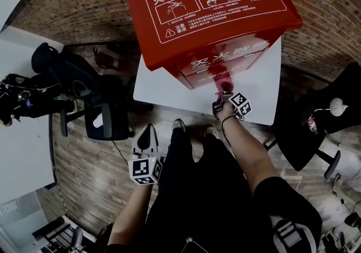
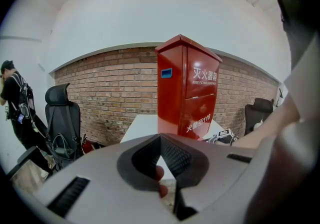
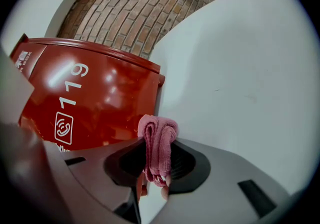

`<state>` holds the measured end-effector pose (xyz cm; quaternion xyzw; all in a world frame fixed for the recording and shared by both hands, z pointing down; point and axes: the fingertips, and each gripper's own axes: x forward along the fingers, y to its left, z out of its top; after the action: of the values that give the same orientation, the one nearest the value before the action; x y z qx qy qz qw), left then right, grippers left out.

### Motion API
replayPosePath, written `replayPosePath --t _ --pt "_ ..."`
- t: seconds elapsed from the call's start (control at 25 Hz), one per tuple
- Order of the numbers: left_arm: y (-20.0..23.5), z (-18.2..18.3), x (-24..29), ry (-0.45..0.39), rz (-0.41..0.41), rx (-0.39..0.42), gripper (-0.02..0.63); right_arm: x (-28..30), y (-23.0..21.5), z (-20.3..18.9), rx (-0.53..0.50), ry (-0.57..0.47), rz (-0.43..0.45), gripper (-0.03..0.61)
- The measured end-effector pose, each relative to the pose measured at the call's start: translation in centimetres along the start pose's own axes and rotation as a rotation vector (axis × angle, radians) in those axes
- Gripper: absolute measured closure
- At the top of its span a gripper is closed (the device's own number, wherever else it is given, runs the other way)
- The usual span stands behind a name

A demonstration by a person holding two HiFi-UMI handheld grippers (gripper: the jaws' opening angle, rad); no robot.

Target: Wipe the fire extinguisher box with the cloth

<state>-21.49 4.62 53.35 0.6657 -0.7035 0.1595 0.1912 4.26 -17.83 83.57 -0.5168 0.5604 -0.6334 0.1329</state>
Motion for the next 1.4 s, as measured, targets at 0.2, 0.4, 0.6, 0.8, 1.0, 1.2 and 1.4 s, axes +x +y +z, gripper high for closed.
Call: replayPosePath --t 0.2,0.4,0.6,0.8,1.0,1.2,1.4 --pt "-0.4 0.2 0.4 0.002 -0.012 0.01 0.586 -0.1 0.1 0.3 0.012 0.02 0.01 0.471" --pt "-0.8 0.2 0.7 0.002 -0.021 0.022 0.586 -0.1 -0.1 1.0 0.006 0.028 0.013 0.471" --pt "-1.2 0.2 1.0 0.004 -0.023 0.015 0.586 -0.1 -0.3 2.3 0.007 0.022 0.01 0.471" --pt "-1.4 0.3 1.3 0.006 -0.024 0.007 0.586 -0.1 -0.7 4.0 0.018 -0.001 0.004 0.471" --pt "-1.6 0.2 1.6 0.009 -0.031 0.015 0.586 -0.1 -1.2 6.5 0.013 -0.027 -0.006 0.471" --pt "-1.8 0.3 1.8 0.006 -0.037 0.019 0.586 0.0 -1.6 8.2 0.004 -0.037 -0.013 0.471" --pt "-2.2 0.4 2.0 0.007 -0.046 0.014 0.586 -0.1 -1.3 7.7 0.018 -0.004 0.0 0.471"
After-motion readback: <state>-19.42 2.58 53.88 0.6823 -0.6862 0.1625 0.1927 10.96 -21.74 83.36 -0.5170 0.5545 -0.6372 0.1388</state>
